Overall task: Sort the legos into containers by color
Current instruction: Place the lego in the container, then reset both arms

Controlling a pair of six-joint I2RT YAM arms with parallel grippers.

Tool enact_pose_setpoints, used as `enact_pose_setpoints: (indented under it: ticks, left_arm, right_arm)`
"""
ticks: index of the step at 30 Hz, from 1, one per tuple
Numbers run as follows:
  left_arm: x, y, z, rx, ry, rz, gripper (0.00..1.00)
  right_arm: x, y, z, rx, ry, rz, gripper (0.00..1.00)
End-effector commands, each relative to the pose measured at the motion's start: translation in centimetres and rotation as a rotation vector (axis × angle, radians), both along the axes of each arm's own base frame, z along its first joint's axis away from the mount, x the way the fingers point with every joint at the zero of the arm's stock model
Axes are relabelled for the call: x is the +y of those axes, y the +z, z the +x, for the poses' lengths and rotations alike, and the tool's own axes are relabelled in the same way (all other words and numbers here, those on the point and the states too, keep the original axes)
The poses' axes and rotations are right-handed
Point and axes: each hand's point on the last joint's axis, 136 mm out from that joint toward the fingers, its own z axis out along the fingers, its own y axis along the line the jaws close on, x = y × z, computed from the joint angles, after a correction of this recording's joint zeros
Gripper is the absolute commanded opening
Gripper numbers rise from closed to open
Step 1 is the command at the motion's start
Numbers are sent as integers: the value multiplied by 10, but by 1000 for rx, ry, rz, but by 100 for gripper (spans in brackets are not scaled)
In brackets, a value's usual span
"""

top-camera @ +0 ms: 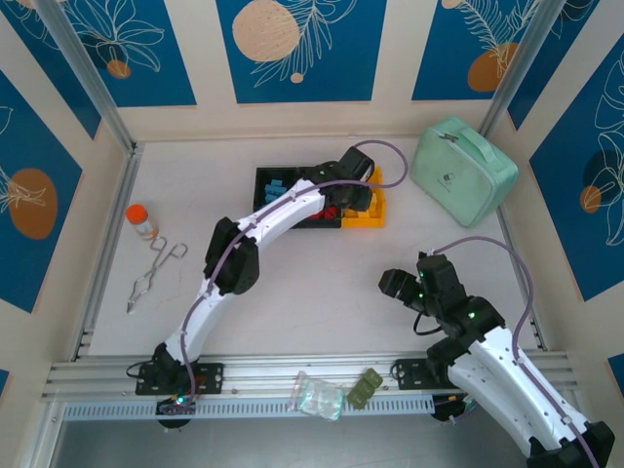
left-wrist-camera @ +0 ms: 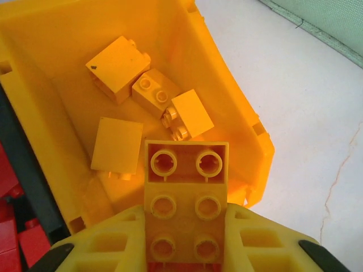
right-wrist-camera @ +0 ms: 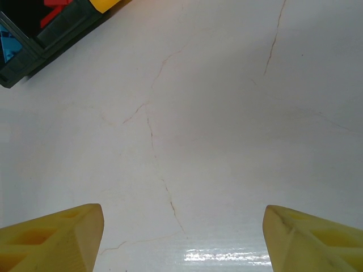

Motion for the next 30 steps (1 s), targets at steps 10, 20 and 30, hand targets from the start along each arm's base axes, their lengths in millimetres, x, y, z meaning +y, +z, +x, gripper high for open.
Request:
enact_pose_setpoints:
  ticks: [10, 20, 30]
  left_arm:
    - [-4, 0, 11, -46, -13, 42, 60]
    - [14, 36, -7, -66, -20, 31, 76]
    - [70, 69, -45, -135, 19, 5, 87]
  right_arm:
    - [3, -5, -8, 35, 15, 25, 74]
    - [11, 6, -2, -19, 68, 38, 76]
    - [27, 15, 13, -59, 145, 33, 79]
